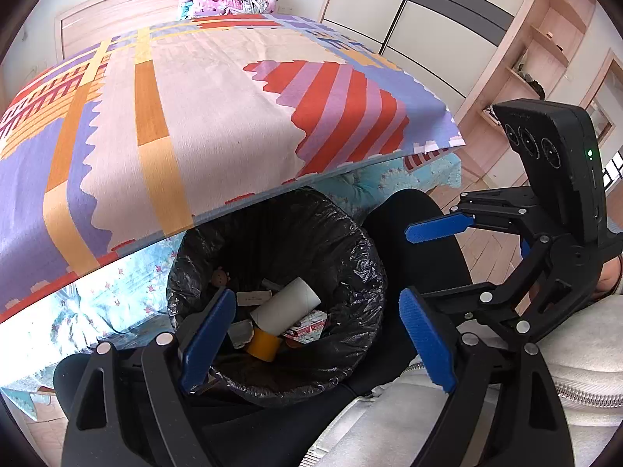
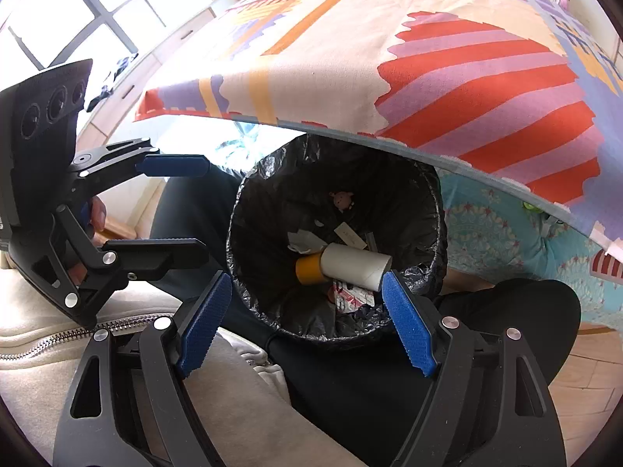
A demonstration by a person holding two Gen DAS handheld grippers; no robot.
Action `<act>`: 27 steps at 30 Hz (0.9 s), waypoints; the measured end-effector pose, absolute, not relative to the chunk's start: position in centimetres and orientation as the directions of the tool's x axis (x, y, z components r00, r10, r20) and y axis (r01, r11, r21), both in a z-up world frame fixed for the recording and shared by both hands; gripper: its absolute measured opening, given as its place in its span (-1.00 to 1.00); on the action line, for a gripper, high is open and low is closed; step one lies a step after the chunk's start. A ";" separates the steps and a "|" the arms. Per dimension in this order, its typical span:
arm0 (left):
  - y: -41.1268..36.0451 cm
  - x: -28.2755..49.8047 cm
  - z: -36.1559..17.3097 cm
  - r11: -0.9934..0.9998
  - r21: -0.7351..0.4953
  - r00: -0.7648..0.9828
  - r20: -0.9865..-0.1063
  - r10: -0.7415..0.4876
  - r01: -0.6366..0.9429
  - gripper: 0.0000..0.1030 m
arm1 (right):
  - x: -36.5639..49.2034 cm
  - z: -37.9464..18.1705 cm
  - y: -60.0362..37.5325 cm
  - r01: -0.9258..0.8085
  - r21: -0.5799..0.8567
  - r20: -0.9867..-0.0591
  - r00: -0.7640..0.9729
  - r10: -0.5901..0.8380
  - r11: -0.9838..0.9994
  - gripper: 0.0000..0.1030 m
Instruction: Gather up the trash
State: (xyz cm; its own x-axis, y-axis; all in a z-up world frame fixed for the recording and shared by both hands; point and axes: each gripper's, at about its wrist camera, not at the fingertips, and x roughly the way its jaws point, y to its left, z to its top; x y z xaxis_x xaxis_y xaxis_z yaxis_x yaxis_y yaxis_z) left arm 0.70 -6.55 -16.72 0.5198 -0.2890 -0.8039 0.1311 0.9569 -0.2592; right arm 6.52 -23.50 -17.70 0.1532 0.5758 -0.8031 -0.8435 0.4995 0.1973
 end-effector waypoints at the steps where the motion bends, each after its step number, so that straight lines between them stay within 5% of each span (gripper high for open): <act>1: -6.6 0.7 -16.7 0.957 -0.261 0.519 -0.804 -0.289 0.129 0.61 | 6.5 -17.7 -23.5 -0.843 0.198 -0.803 0.153 0.576 0.499 0.54; 27: -6.5 0.7 -16.8 0.955 -0.269 0.517 -0.803 -0.296 0.128 0.61 | 6.5 -17.7 -23.5 -0.844 0.198 -0.804 0.151 0.575 0.499 0.54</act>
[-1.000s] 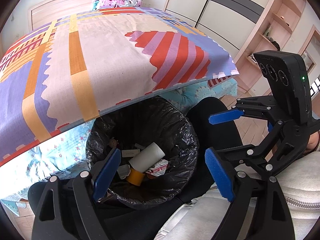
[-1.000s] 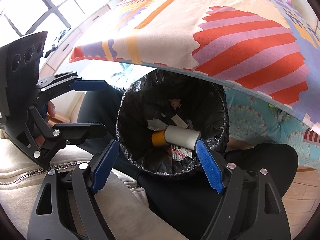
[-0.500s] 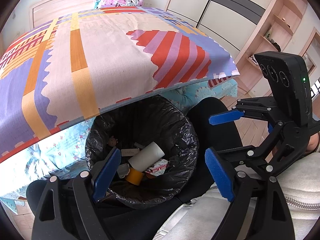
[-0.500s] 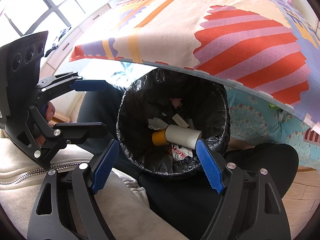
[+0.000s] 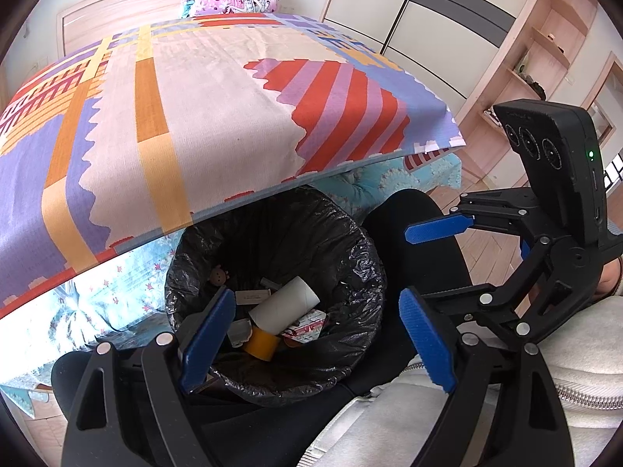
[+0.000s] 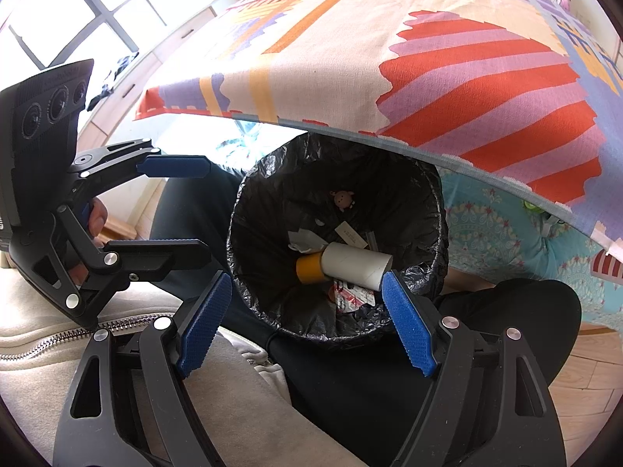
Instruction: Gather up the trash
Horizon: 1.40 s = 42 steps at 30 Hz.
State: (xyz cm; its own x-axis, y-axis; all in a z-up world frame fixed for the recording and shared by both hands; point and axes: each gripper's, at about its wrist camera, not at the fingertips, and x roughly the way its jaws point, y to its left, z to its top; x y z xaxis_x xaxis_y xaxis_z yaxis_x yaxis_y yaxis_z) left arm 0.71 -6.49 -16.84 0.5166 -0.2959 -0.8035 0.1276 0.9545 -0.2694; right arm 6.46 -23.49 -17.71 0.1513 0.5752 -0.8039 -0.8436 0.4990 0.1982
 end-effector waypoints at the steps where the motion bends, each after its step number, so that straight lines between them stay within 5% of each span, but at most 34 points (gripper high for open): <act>1: -6.5 0.7 -16.8 0.955 -0.269 0.517 -0.804 -0.296 0.128 0.61 | 6.5 -17.7 -23.5 -0.844 0.198 -0.804 0.152 0.575 0.499 0.55; 42: -6.7 0.9 -16.6 0.953 -0.269 0.518 -0.800 -0.302 0.139 0.61 | 6.5 -17.7 -23.4 -0.843 0.199 -0.805 0.150 0.574 0.500 0.54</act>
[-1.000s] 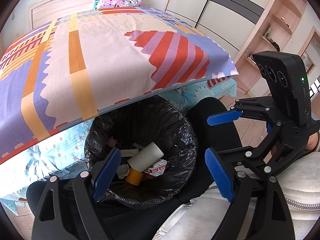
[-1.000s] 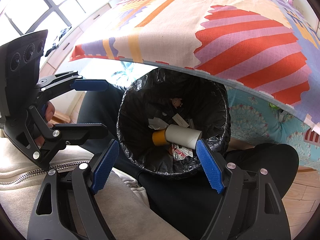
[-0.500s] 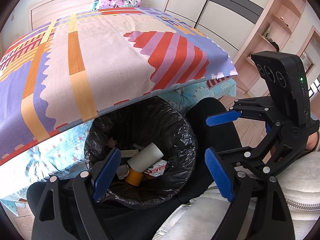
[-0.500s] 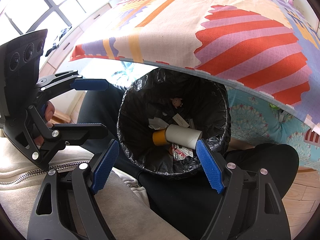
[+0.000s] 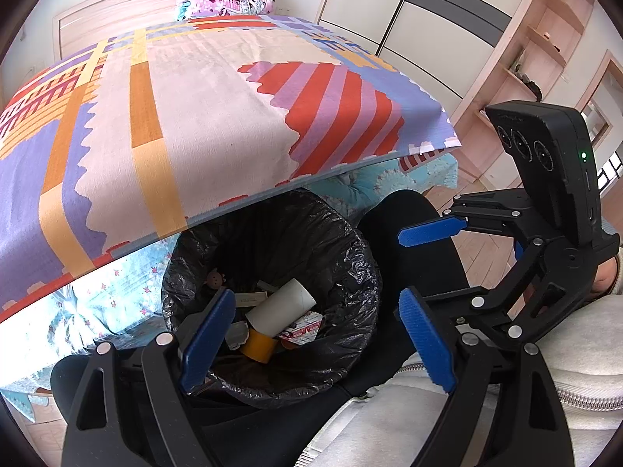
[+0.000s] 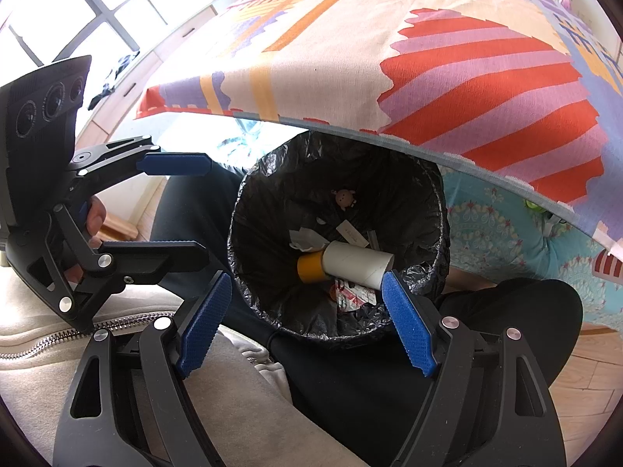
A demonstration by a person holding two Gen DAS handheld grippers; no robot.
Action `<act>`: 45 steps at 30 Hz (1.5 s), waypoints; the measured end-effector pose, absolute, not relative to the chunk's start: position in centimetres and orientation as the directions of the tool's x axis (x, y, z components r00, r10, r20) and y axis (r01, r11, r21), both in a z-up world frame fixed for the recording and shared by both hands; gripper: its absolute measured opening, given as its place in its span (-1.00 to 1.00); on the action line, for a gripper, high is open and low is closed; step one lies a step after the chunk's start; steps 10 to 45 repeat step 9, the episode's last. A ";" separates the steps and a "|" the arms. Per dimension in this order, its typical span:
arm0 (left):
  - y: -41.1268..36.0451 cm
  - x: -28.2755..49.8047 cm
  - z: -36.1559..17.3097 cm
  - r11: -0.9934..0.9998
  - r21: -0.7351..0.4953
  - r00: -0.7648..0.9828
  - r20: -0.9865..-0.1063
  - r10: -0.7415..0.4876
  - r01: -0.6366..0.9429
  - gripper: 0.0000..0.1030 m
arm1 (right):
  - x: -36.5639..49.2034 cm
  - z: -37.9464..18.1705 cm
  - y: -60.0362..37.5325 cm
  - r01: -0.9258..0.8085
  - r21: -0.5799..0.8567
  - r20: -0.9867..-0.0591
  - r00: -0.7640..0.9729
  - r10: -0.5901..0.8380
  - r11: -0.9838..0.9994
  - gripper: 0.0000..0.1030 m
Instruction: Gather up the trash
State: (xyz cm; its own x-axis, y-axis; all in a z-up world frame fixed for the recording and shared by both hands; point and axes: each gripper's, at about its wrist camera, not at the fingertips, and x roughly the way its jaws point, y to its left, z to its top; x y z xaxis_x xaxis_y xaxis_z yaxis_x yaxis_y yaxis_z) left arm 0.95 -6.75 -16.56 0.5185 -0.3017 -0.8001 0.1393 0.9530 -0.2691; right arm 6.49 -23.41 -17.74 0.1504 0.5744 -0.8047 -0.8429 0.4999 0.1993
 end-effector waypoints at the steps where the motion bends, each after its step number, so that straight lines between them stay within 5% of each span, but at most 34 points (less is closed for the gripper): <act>1: -6.7 0.9 -16.6 0.953 -0.269 0.518 -0.800 -0.302 0.140 0.61 | 6.5 -17.7 -23.4 -0.843 0.200 -0.805 0.150 0.574 0.500 0.54; 45: -6.8 0.9 -16.6 0.950 -0.277 0.513 -0.801 -0.310 0.141 0.61 | 6.4 -17.8 -23.5 -0.843 0.198 -0.804 0.151 0.574 0.500 0.54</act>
